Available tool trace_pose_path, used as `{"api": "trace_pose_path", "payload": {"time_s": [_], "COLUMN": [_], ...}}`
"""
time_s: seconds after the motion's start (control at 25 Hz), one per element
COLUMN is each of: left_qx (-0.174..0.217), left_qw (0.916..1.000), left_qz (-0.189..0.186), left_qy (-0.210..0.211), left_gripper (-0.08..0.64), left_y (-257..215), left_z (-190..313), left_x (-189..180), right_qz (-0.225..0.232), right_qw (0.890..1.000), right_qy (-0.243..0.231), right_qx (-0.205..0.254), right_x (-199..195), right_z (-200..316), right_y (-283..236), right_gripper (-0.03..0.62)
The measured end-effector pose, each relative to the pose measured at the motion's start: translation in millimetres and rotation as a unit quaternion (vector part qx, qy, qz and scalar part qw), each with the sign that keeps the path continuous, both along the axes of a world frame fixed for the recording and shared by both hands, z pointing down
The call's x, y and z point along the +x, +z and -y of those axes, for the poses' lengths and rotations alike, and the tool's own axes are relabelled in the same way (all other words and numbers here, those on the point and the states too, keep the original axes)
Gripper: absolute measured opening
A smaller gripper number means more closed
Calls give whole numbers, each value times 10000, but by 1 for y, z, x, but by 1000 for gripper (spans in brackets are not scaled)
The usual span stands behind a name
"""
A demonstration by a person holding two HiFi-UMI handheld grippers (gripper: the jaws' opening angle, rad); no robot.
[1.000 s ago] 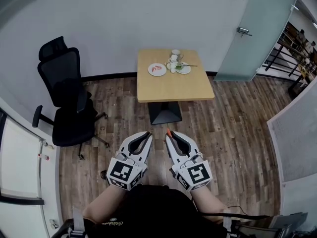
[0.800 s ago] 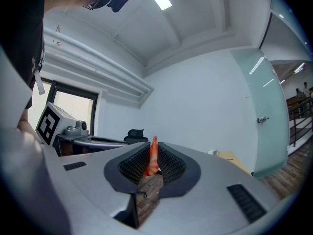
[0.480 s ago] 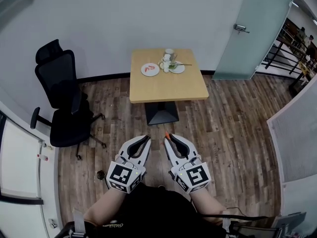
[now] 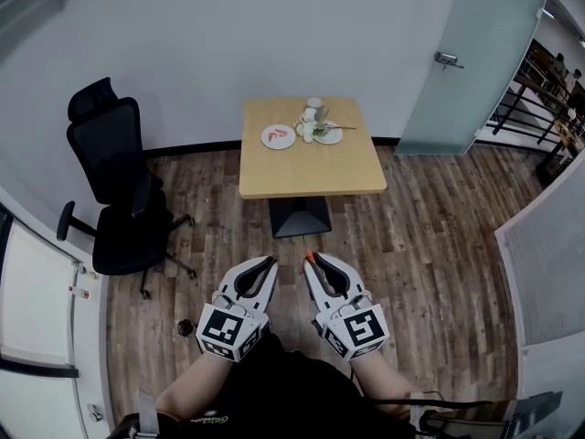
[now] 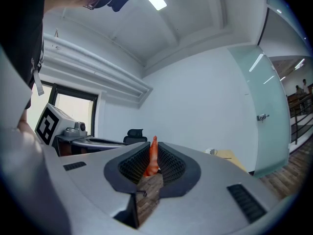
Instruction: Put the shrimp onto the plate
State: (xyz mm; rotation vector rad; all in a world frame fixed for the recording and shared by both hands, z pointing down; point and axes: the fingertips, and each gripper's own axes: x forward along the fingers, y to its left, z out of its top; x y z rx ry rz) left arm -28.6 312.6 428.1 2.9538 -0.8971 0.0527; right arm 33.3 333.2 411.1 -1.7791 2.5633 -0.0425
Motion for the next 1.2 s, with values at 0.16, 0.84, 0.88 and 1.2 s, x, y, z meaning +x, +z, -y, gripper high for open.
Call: {"api": "trace_pose_path", "payload": {"time_s": [0.16,0.84,0.88,1.2], "left_qx": [-34,-45,-46,-168], "left_qw": [10000,9996,9996,9992], "left_qz": [-23,-268,-285,-281], "left_qy": [-2,66,69,241], "left_gripper": [26,26,26,26], "left_y": [3,-11,-12,-4], "left_z": [15,147,157,219], "left_x": [1,-25,-29,-53], "right_qz": [9,-177,-193,-271], "right_qw": [10000,9998,9998,9992], "right_qy": [42,91,104,245], "right_qx": [-52,-28,-41,-181], "right_x": [3,-24,-27,-51], "right_z": [13,141,151,211], "right_y": [4,-13,-13,-7], "right_gripper": [49,49,49,49]}}
